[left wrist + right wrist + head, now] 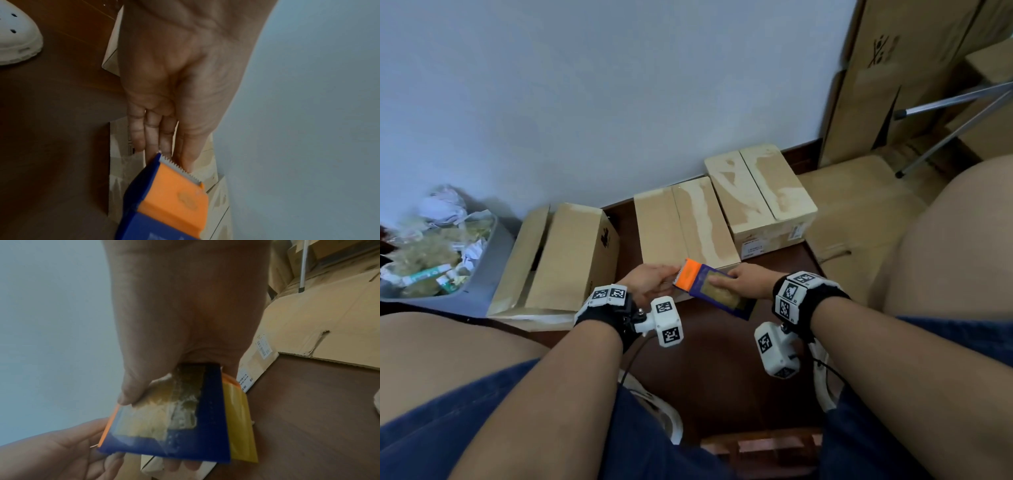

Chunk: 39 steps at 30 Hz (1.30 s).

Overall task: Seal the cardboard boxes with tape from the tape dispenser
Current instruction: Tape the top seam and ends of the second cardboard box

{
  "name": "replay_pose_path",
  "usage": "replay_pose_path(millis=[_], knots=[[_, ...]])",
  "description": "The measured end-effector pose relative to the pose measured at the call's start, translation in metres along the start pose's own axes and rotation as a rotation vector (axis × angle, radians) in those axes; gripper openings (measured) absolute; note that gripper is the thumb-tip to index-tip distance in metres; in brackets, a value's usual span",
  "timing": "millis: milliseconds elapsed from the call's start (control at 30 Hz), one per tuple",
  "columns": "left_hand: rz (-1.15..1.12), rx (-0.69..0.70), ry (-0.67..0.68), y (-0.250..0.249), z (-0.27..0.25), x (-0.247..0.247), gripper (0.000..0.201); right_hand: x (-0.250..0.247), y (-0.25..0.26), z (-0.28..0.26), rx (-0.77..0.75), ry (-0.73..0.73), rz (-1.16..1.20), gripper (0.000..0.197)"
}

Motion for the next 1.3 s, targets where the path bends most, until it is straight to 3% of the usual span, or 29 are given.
replay_pose_path(millis=[67,133,167,267,367,467,533,633,733,867,967,1100,1300], knots=[[-0.039,-0.053,0.015,-0.003,-0.008,0.004,0.042,-0.001,0.005,-0.002,-0.018,-0.012,-0.02,0.048],[-0.098,-0.103,0.024,-0.009,-0.024,0.013,0.023,-0.001,0.007,-0.003,-0.027,-0.006,-0.017,0.05],[-0.075,-0.115,0.013,-0.007,-0.024,0.011,0.022,0.0,0.007,-0.003,-0.027,0.001,-0.013,0.051],[0.021,-0.081,-0.091,-0.006,-0.031,0.001,0.042,0.004,0.005,0.001,-0.028,0.019,-0.001,0.051],[0.04,-0.06,-0.033,-0.014,-0.035,0.008,0.016,0.007,0.004,0.004,-0.018,0.023,-0.032,0.057],[-0.017,-0.022,-0.064,-0.015,-0.035,0.014,0.028,0.008,0.005,0.005,-0.009,0.009,-0.098,0.059],[-0.011,-0.011,-0.104,-0.011,-0.031,0.012,0.027,0.007,0.007,0.005,-0.017,-0.011,-0.152,0.058],[-0.021,0.006,-0.151,-0.012,-0.027,0.011,0.008,0.005,0.013,0.007,-0.02,-0.04,-0.201,0.055],[-0.098,0.021,-0.177,-0.013,-0.027,0.009,0.019,0.003,0.019,0.011,-0.024,-0.06,-0.221,0.055],[-0.116,0.017,-0.189,-0.011,-0.025,0.002,0.017,0.002,0.026,0.014,-0.021,-0.054,-0.226,0.057],[-0.107,0.009,-0.237,-0.006,-0.018,-0.01,0.014,0.001,0.033,0.016,-0.03,-0.058,-0.261,0.062],[-0.061,-0.004,-0.445,0.006,-0.016,-0.069,0.024,0.002,0.018,0.019,0.016,-0.027,-0.343,0.066],[-0.041,0.047,-0.399,0.018,-0.009,-0.087,0.009,0.005,0.016,0.024,0.037,-0.067,-0.365,0.062]])
Point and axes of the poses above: each hand's wrist, its own z-axis towards the middle knuckle, its own x-axis out of the palm, y = z × x, the point moved 6 cm from there along z, towards the middle knuckle, and after that the axes turned 12 degrees about x, right-handed, at the moved point
